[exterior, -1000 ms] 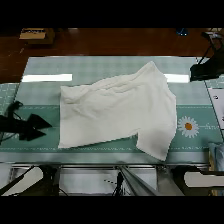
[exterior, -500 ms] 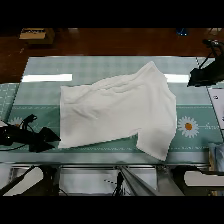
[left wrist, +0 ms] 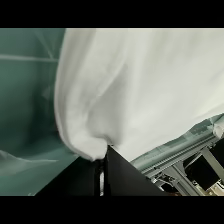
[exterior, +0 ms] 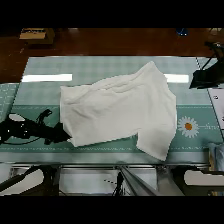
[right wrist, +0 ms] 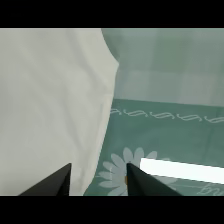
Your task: Fold the shirts.
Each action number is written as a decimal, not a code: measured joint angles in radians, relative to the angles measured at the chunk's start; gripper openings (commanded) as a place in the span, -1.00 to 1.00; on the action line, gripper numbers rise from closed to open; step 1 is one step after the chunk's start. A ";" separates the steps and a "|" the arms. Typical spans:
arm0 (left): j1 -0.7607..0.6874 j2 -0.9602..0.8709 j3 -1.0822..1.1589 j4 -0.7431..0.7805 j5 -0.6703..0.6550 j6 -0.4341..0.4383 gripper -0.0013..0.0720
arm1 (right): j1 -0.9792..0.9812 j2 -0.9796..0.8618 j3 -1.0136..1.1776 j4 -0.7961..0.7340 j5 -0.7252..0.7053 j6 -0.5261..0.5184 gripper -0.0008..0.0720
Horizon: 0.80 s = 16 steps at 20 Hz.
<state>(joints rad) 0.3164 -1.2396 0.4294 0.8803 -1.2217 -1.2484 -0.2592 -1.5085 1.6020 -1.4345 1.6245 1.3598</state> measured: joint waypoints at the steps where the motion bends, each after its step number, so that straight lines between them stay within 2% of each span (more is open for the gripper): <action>1: -0.007 -0.004 0.000 -0.004 0.002 0.008 -0.91 | -0.033 0.005 -0.021 0.010 0.012 -0.003 0.23; 5: -0.018 -0.010 0.000 -0.013 0.005 0.035 -0.91 | -0.183 0.076 -0.235 0.107 0.001 -0.016 0.24; 7: -0.020 -0.011 0.000 -0.014 0.006 0.045 -0.91 | -0.229 0.128 -0.395 0.147 -0.039 -0.038 0.50; 11: -0.022 -0.002 0.000 -0.016 0.008 0.071 -0.91 | -0.267 0.190 -0.687 0.212 -0.155 -0.095 0.51; 16: -0.022 0.026 -0.001 -0.014 0.023 0.100 -0.91 | -0.277 0.210 -0.892 0.371 -0.325 -0.139 0.49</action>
<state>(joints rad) 0.2943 -1.2140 0.4286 0.8665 -1.1992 -1.1488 -0.5362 -1.2987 0.7105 -1.0634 1.2991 1.2209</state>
